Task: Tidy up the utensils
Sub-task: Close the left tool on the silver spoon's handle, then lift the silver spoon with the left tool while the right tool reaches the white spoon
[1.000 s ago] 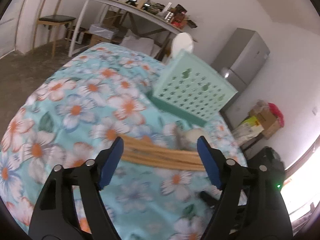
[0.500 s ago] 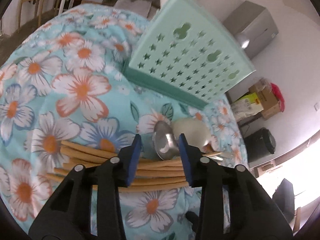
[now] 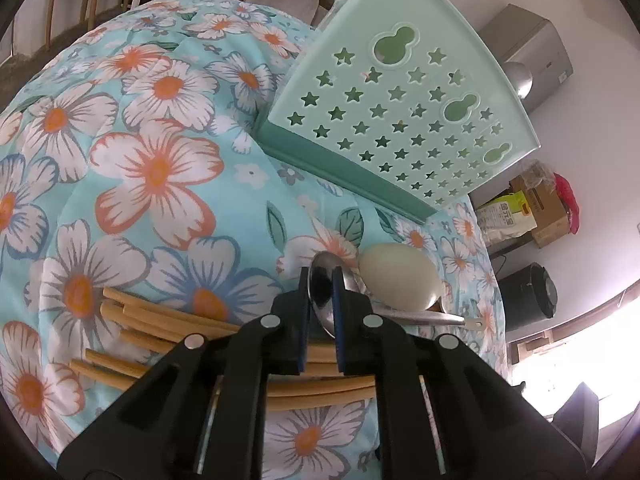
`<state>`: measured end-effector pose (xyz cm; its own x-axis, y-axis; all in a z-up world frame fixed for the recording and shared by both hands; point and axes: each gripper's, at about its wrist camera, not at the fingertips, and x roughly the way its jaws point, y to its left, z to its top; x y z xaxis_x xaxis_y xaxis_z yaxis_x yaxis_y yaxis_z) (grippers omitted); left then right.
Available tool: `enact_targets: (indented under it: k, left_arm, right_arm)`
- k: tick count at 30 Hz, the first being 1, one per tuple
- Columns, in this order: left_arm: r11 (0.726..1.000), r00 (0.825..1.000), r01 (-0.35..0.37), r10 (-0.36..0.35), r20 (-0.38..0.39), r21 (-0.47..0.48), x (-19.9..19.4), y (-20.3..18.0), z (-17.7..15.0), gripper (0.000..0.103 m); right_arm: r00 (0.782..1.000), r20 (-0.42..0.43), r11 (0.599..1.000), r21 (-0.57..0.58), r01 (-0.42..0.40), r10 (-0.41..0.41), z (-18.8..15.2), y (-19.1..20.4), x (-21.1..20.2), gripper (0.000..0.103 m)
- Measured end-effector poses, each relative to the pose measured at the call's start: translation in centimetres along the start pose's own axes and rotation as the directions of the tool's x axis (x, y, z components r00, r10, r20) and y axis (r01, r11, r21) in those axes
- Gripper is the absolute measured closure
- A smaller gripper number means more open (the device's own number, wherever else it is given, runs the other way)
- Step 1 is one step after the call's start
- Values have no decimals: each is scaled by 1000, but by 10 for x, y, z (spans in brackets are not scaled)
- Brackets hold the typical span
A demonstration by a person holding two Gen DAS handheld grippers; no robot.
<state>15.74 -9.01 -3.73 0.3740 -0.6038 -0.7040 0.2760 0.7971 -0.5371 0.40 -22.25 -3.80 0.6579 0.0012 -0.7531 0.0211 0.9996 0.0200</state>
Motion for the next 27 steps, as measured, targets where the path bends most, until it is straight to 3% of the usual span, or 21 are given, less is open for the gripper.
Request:
enact_targets:
  k: [10, 17, 22, 24, 27]
  left_arm:
    - [999, 1000, 7, -6, 26, -34, -5, 9, -1, 94]
    - [999, 999, -17, 19, 48, -40, -9, 9, 0, 94]
    - [997, 993, -72, 71, 95, 2, -18, 0, -1, 94]
    - [994, 988, -107, 103, 117, 33, -22, -2, -2, 94]
    - [988, 982, -139, 130, 136, 61, -26, -4, -4, 95]
  right_arm:
    - [1000, -17, 1000, -7, 16, -16, 0, 4, -1, 5]
    - [999, -30, 1000, -11, -16, 15, 4, -1, 3, 5]
    - [987, -109, 992, -16, -125, 122, 17, -13, 3, 6]
    - [975, -98, 980, 32, -199, 201, 26, -27, -4, 6]
    - [973, -51, 974, 28, -226, 227, 40, -38, -14, 10]
